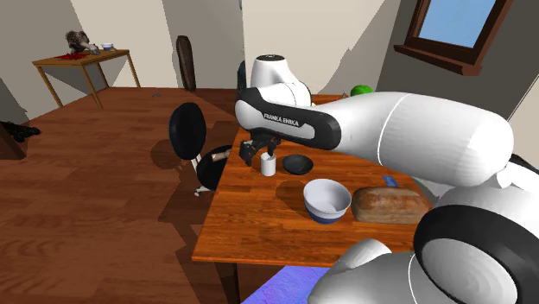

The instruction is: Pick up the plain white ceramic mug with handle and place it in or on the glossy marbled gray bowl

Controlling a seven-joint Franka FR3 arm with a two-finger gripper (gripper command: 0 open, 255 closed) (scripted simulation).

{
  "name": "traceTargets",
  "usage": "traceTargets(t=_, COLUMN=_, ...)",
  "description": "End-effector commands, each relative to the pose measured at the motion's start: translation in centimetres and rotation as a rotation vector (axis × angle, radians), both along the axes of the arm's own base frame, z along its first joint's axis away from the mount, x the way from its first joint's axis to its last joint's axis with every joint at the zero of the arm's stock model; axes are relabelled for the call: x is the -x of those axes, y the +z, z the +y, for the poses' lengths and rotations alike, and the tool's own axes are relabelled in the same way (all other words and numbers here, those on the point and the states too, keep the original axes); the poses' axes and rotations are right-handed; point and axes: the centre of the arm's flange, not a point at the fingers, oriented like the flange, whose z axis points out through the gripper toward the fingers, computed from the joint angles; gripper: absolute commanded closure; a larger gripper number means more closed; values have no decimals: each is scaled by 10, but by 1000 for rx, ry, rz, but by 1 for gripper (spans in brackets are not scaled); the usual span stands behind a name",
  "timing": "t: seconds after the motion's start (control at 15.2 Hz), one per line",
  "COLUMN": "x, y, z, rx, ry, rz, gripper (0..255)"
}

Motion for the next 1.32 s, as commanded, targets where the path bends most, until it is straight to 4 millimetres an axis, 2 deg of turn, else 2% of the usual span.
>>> traceTargets(t=0.0, x=-19, y=-14, z=-16, rx=3, ry=13, rz=9, gripper=0)
traceTargets(t=1.25, x=-194, y=-153, z=-146, rx=24, ry=124, rz=103, gripper=0)
